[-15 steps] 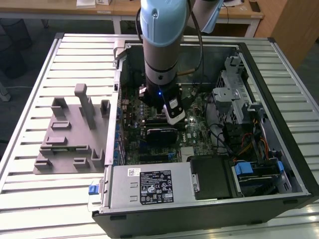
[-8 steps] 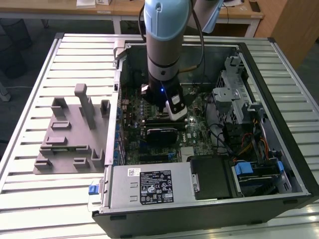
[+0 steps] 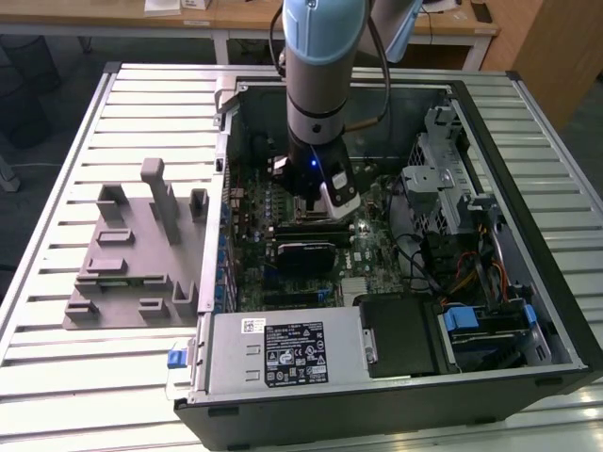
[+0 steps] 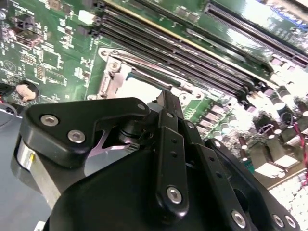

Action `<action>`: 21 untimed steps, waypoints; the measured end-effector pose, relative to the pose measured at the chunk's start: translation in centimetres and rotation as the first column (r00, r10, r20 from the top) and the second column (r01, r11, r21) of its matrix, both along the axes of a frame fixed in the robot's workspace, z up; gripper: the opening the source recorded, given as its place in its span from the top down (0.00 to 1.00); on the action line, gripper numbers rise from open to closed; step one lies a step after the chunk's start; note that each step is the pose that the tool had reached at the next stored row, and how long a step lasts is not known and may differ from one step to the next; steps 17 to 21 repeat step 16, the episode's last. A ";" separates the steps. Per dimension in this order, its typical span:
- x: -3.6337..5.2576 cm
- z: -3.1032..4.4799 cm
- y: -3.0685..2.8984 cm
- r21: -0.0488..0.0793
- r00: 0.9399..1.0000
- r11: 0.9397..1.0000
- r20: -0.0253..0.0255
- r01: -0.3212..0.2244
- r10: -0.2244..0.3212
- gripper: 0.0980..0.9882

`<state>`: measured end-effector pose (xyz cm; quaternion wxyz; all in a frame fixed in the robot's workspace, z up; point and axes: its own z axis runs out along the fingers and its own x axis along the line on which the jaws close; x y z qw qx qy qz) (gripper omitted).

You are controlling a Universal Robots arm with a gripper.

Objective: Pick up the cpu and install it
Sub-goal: 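Install the second cpu locking lever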

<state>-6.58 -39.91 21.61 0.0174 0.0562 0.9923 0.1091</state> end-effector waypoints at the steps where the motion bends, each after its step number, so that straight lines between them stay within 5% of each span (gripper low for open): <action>1: 0.18 -0.01 0.11 -0.003 1.000 1.000 0.000 0.000 0.000 0.99; 9: 1.60 -0.10 2.22 -0.029 1.000 1.000 0.000 0.000 0.000 0.99; 21: 1.61 -0.10 2.31 -0.030 1.000 1.000 0.000 0.000 0.000 0.99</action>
